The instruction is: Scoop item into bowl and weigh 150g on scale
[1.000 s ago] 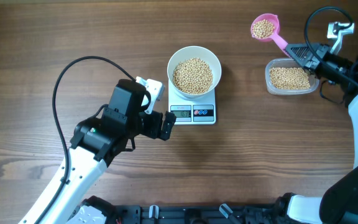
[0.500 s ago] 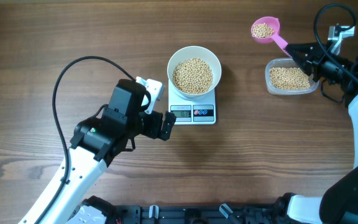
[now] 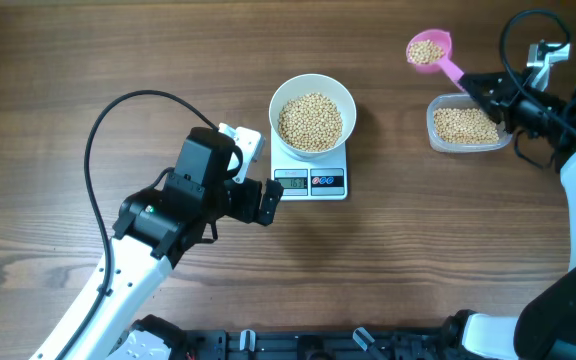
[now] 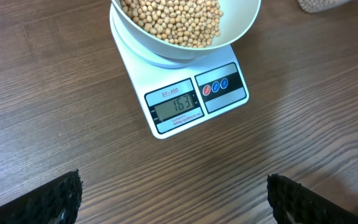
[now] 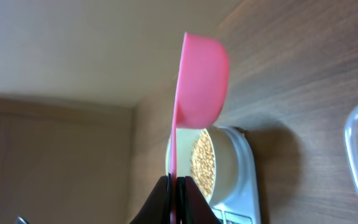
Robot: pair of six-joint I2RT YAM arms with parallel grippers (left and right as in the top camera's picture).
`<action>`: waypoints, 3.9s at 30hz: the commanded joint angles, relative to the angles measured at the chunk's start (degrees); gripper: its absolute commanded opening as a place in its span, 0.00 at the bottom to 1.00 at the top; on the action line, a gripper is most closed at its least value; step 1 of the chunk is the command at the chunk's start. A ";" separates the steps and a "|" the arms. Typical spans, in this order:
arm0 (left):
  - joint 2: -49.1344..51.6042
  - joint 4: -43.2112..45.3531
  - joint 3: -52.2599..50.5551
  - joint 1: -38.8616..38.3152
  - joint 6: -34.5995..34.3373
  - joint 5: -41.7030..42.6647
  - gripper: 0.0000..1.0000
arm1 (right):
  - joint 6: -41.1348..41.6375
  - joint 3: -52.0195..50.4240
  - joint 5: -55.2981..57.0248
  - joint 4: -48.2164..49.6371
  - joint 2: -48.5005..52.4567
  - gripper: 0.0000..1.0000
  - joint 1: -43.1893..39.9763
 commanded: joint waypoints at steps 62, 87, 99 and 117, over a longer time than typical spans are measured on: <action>0.02 0.13 0.24 -0.15 1.14 0.66 1.00 | -59.28 0.74 74.95 -14.27 -5.46 0.04 17.16; 0.02 0.13 0.24 -0.15 1.14 0.66 1.00 | -31.56 0.76 16.96 12.76 -11.08 0.04 20.00; 0.02 0.13 0.24 -0.15 1.14 0.66 1.00 | -36.13 0.76 37.16 11.06 -0.57 0.04 38.95; 0.02 0.13 0.24 -0.15 1.14 0.66 1.00 | -50.18 0.76 65.88 2.36 4.72 0.04 47.71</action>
